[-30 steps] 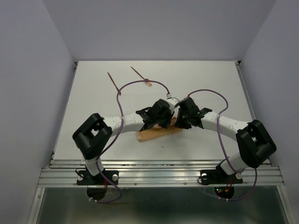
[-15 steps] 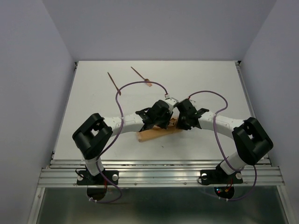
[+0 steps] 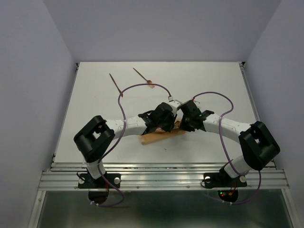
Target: Fold the napkin into a case and place the utensils inside
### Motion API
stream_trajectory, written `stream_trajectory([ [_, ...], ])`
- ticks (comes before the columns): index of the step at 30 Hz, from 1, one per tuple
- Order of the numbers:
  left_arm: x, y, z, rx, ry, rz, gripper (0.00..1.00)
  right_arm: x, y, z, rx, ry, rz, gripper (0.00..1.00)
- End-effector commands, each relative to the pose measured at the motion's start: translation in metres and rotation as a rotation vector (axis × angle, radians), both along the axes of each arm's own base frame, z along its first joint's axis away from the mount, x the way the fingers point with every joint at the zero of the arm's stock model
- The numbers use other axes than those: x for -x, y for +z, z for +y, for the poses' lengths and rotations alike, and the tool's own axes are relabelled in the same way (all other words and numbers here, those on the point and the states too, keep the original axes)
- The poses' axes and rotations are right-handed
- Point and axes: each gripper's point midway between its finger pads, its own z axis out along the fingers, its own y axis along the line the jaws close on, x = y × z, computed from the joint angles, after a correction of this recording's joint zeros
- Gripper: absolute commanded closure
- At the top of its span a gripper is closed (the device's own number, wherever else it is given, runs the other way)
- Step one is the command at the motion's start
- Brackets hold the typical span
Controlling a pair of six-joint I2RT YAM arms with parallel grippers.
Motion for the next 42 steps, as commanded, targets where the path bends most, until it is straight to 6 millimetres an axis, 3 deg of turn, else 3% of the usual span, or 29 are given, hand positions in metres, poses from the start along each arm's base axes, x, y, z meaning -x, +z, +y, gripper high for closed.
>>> stream_trajectory([
  [1,0.009,0.011,-0.012,0.058,-0.022,-0.013,1.0,-0.006,0.018,0.007,-0.032,-0.004,-0.056,0.99],
  [20,0.01,-0.018,-0.015,0.022,0.039,0.008,1.0,-0.005,0.025,0.004,-0.035,-0.006,-0.076,0.99],
  [26,0.013,-0.007,-0.018,0.06,0.03,0.008,1.0,-0.001,0.018,0.002,-0.028,-0.003,-0.064,0.99],
  [29,0.017,0.004,-0.02,0.088,0.01,0.004,0.84,0.0,0.018,0.001,-0.026,-0.005,-0.065,0.99],
  [30,0.017,0.007,-0.02,0.092,0.005,0.0,0.74,0.0,0.018,0.0,-0.025,-0.006,-0.066,0.99],
  [32,0.019,0.013,-0.019,0.104,0.002,-0.002,0.69,-0.001,0.019,0.0,-0.025,-0.007,-0.07,0.99],
  [42,0.027,0.027,-0.006,0.114,0.009,-0.003,0.6,0.0,0.018,-0.001,-0.02,-0.008,-0.071,0.99],
])
